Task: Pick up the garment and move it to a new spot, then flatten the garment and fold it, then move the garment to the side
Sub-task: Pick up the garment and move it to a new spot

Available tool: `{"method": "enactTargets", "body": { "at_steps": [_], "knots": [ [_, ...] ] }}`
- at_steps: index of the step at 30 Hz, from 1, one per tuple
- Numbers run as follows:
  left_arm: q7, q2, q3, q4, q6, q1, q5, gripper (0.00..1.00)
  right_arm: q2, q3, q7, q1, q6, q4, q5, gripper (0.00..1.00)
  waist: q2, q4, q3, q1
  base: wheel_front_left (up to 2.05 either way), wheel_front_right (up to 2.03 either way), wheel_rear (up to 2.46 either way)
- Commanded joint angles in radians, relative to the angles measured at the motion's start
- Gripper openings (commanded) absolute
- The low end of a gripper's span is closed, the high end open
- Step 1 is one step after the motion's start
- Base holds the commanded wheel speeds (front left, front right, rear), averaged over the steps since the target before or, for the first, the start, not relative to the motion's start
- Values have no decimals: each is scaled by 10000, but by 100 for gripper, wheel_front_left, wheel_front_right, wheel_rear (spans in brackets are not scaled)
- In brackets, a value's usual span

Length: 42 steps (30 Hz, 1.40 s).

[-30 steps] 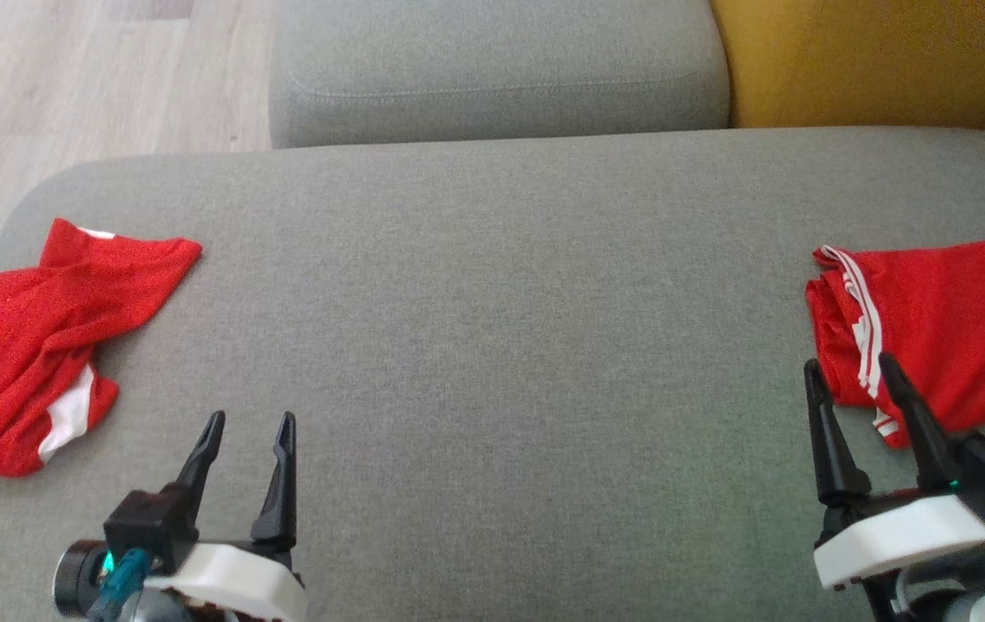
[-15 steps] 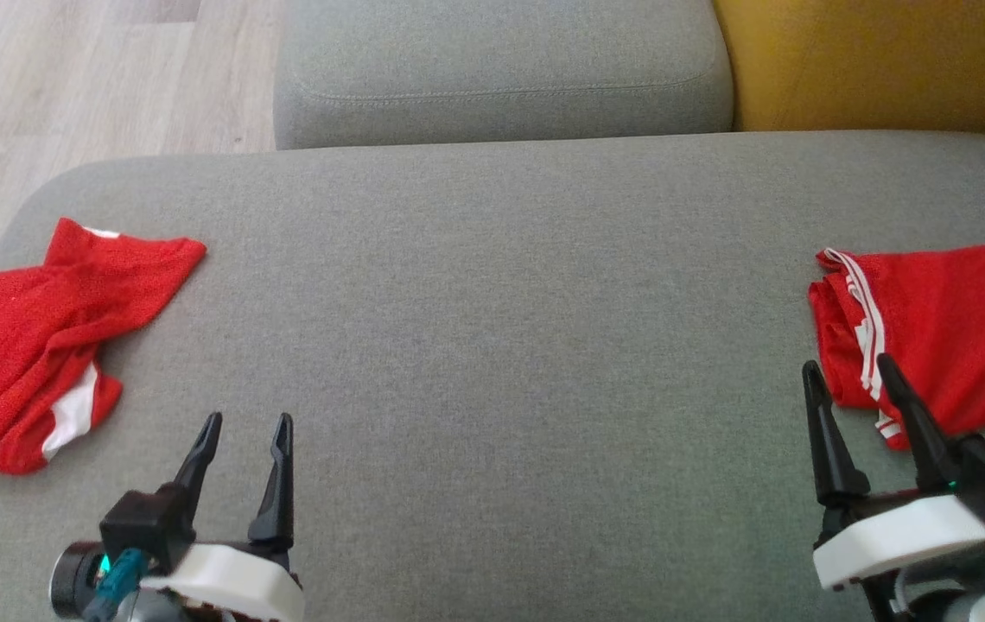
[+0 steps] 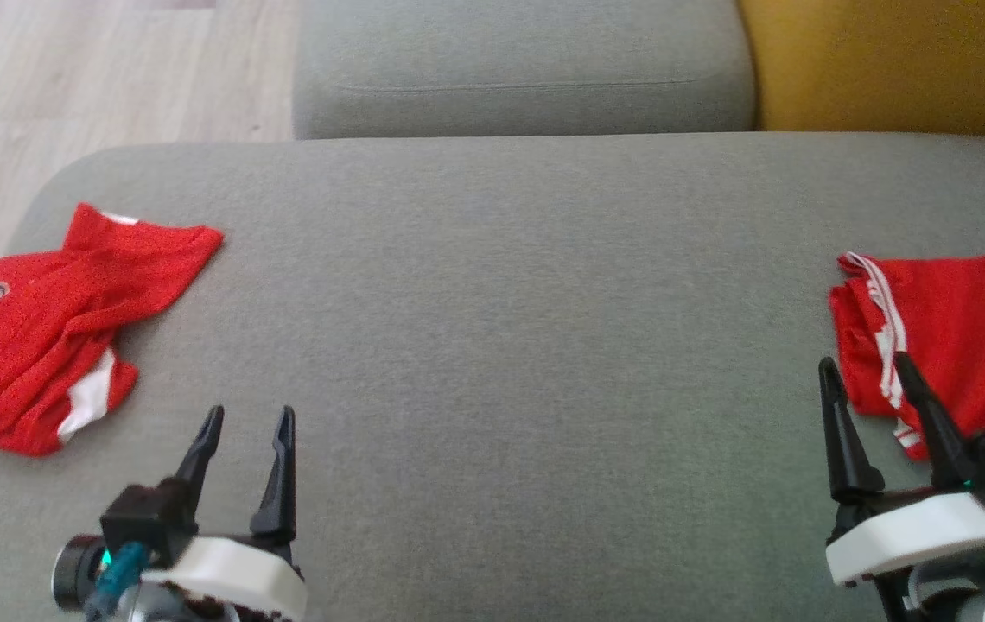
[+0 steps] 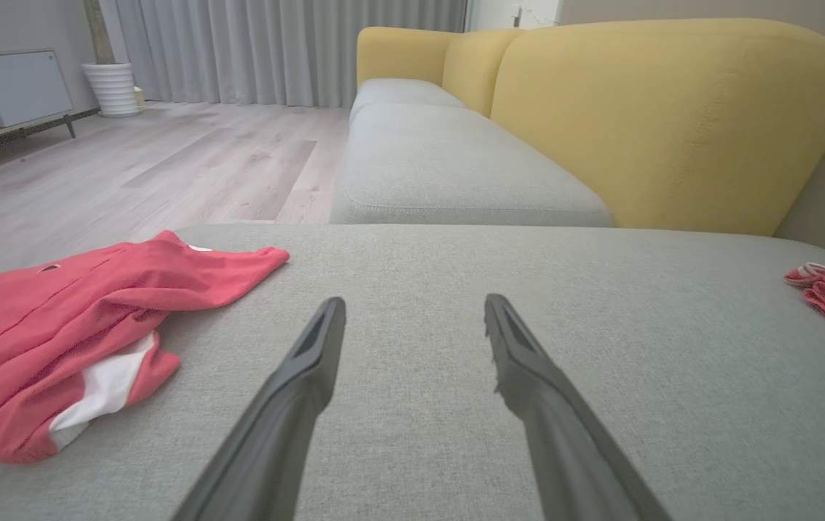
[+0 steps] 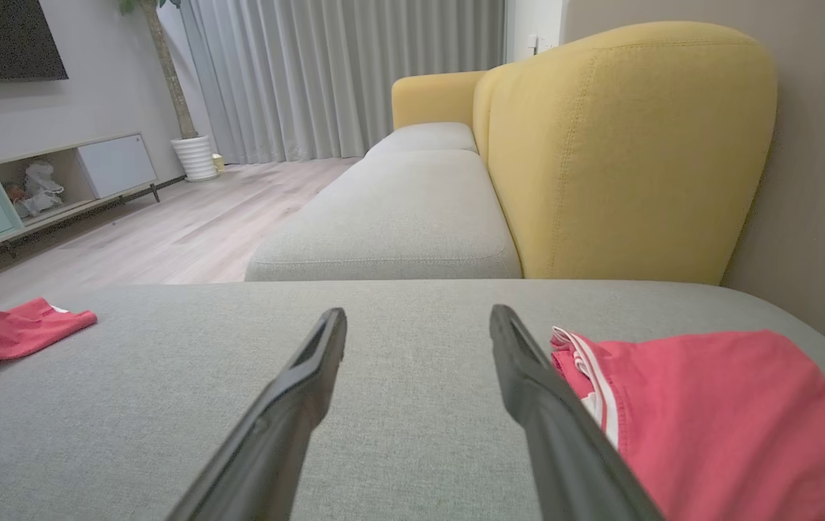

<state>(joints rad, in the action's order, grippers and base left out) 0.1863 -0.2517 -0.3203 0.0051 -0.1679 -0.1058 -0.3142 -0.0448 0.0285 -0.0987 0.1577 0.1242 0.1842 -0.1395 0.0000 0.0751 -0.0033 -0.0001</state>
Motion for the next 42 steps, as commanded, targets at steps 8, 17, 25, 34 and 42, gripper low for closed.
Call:
{"method": "enactTargets", "body": {
  "at_steps": [8,17,25,34,42],
  "knots": [
    [318,-191,516,12,95,1195,-196,100,-55,-432,-185,-276,65,794,104,100,0,1598,-26,1,0,0,0],
    [436,-208,758,-145,-125,1129,-274,100,-55,-673,-277,-301,65,897,67,100,0,3012,-116,1,0,0,0],
    [478,-325,923,-241,-241,996,-344,100,-55,-781,-312,-369,65,890,80,100,0,3550,-105,1,0,0,0],
    [570,-282,1028,-333,-367,978,-381,100,-55,-747,-333,-405,65,883,81,100,0,3628,31,1,0,0,0],
    [709,-58,1177,-170,-285,1529,-350,100,-55,-731,-662,-776,65,1223,296,100,0,3460,891,1,0,0,0]
  ]
}}
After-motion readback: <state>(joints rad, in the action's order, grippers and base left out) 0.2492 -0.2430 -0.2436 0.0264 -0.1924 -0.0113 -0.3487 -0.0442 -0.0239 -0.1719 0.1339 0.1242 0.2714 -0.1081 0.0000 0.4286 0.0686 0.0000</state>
